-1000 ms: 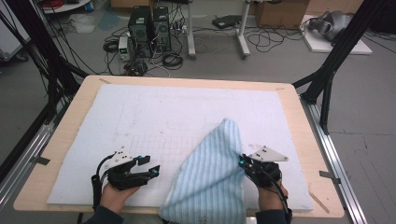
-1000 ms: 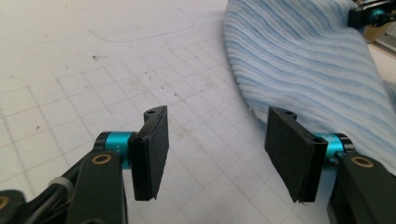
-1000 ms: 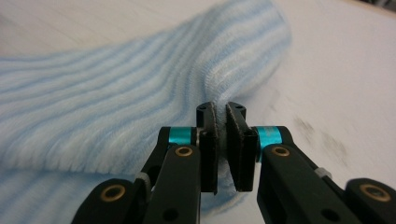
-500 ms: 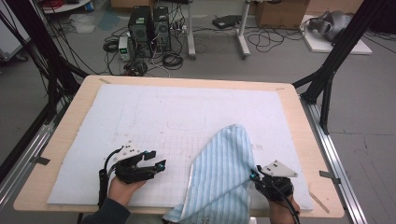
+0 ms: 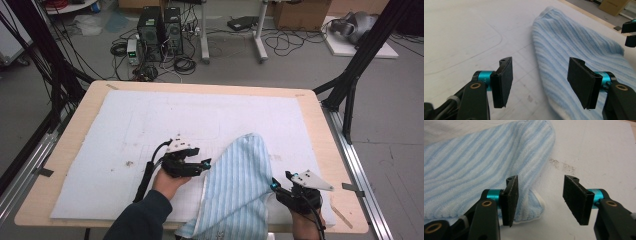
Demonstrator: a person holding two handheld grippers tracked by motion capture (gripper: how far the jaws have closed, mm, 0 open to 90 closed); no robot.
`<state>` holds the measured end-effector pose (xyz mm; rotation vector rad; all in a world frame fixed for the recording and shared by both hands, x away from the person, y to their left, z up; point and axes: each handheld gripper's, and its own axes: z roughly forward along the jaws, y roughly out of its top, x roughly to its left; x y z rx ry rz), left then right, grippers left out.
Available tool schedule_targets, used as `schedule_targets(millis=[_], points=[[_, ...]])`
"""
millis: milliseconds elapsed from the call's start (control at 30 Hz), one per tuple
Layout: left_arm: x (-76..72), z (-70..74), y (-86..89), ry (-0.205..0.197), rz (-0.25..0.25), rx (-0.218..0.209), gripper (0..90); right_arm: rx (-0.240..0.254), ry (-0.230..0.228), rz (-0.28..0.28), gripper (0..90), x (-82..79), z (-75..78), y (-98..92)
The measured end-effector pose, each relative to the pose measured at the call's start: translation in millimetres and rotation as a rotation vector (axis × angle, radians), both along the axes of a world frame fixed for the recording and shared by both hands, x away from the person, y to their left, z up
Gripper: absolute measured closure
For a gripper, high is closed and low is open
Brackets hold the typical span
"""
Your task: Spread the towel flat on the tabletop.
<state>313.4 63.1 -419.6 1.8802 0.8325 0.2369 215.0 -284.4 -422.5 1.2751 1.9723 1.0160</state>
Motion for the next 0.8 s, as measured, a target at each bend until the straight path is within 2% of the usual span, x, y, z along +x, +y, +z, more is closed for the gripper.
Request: schedule_targets(millis=[67, 100, 167, 300, 400, 467, 500, 533, 567, 633, 700, 800], points=[[3.0, -4.6, -10.6, 0.014, -0.011, 0.022, 37.5, 0.010, 0.001, -0.005, 43.7, 0.1, -0.5, -2.5], [4.7, -7.0, -15.7, 0.025, -0.022, 0.044, 37.5, 0.010, -0.002, -0.004, 43.3, 0.3, -0.6, -3.8], [5.9, -11.0, -25.6, 0.020, -0.042, 0.089, 37.6, 0.022, 0.001, -0.008, 43.2, -0.5, -0.4, -5.2], [7.2, -18.7, -41.4, 0.036, -0.060, 0.133, 39.0, 0.026, -0.001, -0.009, 42.9, 0.4, -0.7, -7.0], [6.2, -26.4, -51.3, 0.063, -0.074, 0.201, 45.6, 0.040, 0.005, -0.016, 42.2, 1.3, -0.9, -8.0], [2.2, -27.5, -55.5, 0.005, -0.073, 0.262, 52.0, 0.044, 0.005, -0.016, 42.1, 1.5, -0.7, -7.5], [1.9, -26.7, -55.2, 0.004, -0.078, 0.264, 57.9, 0.042, 0.002, -0.013, 42.0, 1.9, -0.8, -7.4], [2.0, -25.6, -53.8, 0.010, -0.094, 0.258, 70.4, 0.044, 0.004, -0.013, 41.9, 2.3, -0.9, -7.4], [1.1, -24.9, -53.2, -0.007, -0.097, 0.274, 82.5, 0.049, 0.009, -0.014, 42.0, 2.5, -0.8, -7.0], [-0.3, -23.6, -50.4, -0.025, -0.089, 0.300, 83.9, 0.052, 0.010, -0.016, 42.0, 2.9, -0.6, -6.7], [0.0, -22.2, -41.5, -0.024, -0.046, 0.301, 84.0, 0.052, 0.008, -0.014, 42.0, 3.0, -0.4, -6.4], [0.5, -19.9, -20.4, -0.020, 0.009, 0.271, 84.0, 0.057, 0.012, -0.010, 42.0, 4.0, -0.6, -5.0]])
